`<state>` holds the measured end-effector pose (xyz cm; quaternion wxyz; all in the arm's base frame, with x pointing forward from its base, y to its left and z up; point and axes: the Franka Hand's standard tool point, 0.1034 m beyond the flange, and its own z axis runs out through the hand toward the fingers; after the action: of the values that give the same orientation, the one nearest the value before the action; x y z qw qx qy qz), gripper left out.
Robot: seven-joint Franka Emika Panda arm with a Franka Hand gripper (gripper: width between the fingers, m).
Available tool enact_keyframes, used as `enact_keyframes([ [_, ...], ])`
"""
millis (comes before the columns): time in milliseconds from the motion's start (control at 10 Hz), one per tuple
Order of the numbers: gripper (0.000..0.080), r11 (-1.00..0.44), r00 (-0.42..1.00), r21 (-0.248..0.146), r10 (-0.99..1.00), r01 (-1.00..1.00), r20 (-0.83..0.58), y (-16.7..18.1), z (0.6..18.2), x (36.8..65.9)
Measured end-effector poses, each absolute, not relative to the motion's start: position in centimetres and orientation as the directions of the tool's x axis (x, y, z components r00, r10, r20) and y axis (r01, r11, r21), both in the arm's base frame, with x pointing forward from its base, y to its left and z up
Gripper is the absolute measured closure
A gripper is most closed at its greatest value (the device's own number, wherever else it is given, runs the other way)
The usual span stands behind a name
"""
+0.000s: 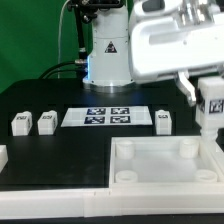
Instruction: Assemble one leg
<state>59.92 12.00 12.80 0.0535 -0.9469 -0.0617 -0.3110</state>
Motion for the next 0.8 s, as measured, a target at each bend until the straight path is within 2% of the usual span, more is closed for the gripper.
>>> enact_keyframes([
  [200, 0.0508, -0.985, 0.788, -0.051, 0.101, 0.165, 0.608, 12.0, 12.4, 61.3],
  [400, 0.0508, -0.984, 0.794, -0.045, 0.111, 0.172, 0.598, 11.8, 10.4, 62.3],
  [600, 0.0508, -0.984, 0.800, -0.047, 0.111, 0.172, 0.589, 11.8, 9.1, 62.6],
  [800, 0.0508, -0.984, 0.803, -0.040, 0.117, 0.173, 0.585, 11.3, 8.7, 62.5],
])
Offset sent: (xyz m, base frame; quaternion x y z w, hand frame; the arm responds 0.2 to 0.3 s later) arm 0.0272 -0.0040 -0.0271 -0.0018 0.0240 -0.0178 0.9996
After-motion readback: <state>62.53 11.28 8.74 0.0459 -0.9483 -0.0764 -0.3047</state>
